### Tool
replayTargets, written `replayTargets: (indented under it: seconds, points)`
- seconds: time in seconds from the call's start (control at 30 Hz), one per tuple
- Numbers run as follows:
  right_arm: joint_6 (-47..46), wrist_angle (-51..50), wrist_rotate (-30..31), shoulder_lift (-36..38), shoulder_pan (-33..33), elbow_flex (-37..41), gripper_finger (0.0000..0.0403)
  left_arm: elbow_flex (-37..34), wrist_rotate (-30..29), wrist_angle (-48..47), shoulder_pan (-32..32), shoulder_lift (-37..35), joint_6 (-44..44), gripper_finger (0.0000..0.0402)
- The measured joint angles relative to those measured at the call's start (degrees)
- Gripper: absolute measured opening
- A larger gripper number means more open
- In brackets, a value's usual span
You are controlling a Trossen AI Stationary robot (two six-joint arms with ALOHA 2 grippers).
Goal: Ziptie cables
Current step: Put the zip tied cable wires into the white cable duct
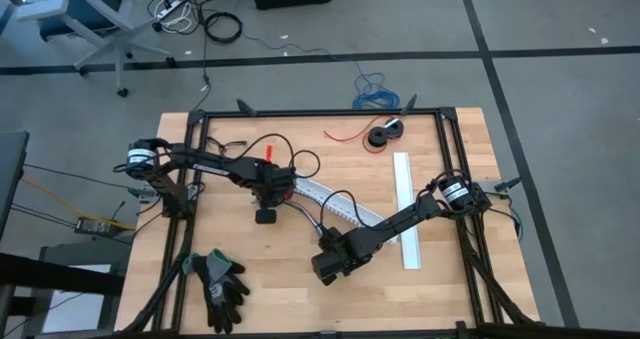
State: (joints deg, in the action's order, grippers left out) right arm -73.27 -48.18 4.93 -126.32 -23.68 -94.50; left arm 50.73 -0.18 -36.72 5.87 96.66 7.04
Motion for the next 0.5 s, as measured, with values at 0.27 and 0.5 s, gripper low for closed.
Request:
replayTargets:
  seconds: [0.27,0.5]
  points:
    - [1.1,-6.4,2.2,-0.7,-0.4,-4.4,0.0013,3.9,-1.9,-4.2,-1.7,0.3,0.6,0.0015]
    - [1.6,-7.3,2.4,-0.6,-0.8,-4.9,0.0013,4.2,-1.7,-5.4,-2.0,0.2,0.4,0.0011]
